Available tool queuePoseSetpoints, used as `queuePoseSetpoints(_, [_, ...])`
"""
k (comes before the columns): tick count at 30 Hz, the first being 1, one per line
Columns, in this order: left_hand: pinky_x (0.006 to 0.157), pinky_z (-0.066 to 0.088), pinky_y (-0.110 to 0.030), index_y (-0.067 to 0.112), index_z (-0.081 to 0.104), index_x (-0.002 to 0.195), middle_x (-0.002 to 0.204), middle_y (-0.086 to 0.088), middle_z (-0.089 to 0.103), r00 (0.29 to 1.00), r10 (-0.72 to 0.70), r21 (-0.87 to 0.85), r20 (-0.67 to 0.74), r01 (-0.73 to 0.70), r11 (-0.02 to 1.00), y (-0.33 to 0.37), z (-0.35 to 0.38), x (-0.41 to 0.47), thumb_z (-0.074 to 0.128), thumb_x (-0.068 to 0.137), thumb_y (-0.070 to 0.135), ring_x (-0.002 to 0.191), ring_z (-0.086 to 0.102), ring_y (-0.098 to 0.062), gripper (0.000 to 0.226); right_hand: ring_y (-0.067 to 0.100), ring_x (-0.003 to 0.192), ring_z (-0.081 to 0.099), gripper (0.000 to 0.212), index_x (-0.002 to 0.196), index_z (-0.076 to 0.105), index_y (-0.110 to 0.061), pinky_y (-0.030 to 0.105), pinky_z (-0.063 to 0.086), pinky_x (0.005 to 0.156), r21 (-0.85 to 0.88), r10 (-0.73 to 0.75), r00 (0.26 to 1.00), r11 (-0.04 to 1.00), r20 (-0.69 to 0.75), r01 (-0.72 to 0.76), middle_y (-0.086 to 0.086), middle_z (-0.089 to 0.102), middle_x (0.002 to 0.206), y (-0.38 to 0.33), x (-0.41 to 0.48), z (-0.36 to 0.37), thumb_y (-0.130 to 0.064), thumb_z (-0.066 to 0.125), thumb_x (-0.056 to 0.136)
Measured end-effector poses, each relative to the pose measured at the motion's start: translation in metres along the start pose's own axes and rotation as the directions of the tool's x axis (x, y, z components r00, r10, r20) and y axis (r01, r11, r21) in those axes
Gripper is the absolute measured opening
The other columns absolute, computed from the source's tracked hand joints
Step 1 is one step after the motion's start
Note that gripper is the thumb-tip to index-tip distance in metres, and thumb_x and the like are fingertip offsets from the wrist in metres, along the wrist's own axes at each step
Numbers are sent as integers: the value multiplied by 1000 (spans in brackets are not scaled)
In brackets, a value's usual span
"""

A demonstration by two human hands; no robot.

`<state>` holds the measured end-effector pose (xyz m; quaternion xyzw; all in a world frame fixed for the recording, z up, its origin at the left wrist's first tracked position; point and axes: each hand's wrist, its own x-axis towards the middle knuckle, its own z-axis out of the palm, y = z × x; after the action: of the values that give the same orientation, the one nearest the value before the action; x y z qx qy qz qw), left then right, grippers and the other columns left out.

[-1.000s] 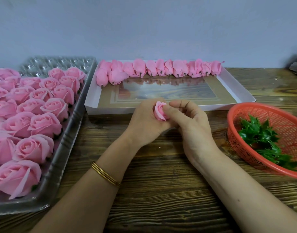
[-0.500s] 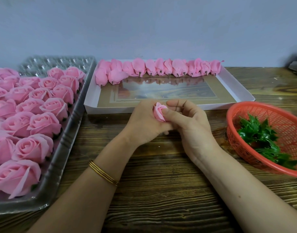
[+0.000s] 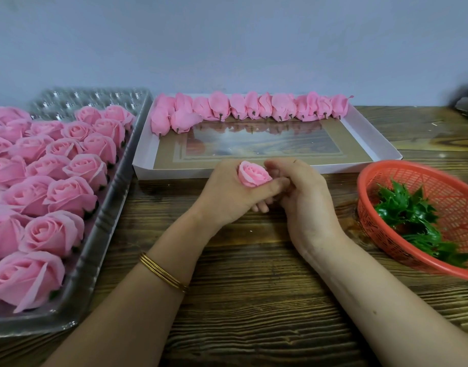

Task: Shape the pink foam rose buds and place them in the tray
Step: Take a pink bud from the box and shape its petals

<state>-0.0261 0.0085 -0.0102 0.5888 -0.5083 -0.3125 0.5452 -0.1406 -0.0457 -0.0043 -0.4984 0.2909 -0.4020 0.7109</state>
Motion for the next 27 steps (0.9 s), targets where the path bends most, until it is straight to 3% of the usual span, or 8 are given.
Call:
queuePoseSetpoints(2, [53,50,-17,19,71,69,58,1,68,999,-16,-84,-42,12,996,1,1,0,77,81,18,52,63,-8,14,19,62,56,14,87,63,-3,32,47,63,35,-8,999,999,-46,10,5,60,67,1,1,-2,-8,51,92])
queuePoseSetpoints(7, [62,50,-22,18,67,64,64,3,63,991,-87,-273,-104,56,960,1,-2,3,79,78,14,64,59,-9,19,9,59,57,25,84,63,-6,21,46,58,81,4,999,997,-37,-1,0,63,63,3,-2,1,0,39,90])
queuePoseSetpoints(10, [63,50,-21,18,70,65,64,3,64,983,-117,-384,-145,53,922,1,-3,5,80,76,17,64,59,-9,15,8,62,55,25,84,63,-5,20,46,60,-74,-10,1000,997,3,10,-2,63,67,2,-5,3,14,47,83])
queuePoseSetpoints(13, [70,53,-32,16,71,66,70,-7,66,980,-131,-431,-150,54,901,0,0,6,83,71,22,70,62,-18,15,3,62,54,30,84,61,-6,17,48,65,-230,-74,995,969,69,88,-6,61,67,4,-9,7,23,56,76])
queuePoseSetpoints(16, [67,49,-40,9,69,73,76,-19,62,975,-146,-441,-165,60,895,0,2,6,84,66,32,68,59,-26,28,15,66,52,31,87,57,-5,27,49,68,-285,-106,990,950,90,127,1,58,72,7,-10,9,19,69,73])
queuePoseSetpoints(20, [56,50,-26,10,68,70,66,-7,62,981,-118,-453,-155,36,891,0,6,6,83,71,24,59,59,-16,21,18,67,52,32,87,59,-7,25,49,65,-350,-157,984,920,81,176,3,59,73,9,-9,9,10,79,70])
queuePoseSetpoints(25, [49,46,-19,5,66,71,59,-5,53,981,-95,-471,-170,4,882,1,13,4,83,67,22,50,48,-11,24,10,67,53,52,103,64,-36,32,53,71,-445,-245,963,854,113,269,7,64,77,13,-11,9,-2,83,68])
queuePoseSetpoints(27, [50,47,-20,-1,66,78,61,-8,53,983,-93,-478,-160,6,878,1,13,4,82,64,23,52,49,-12,33,8,66,52,52,103,64,-40,33,53,70,-446,-263,958,848,114,286,0,62,74,14,-11,8,-6,82,68])
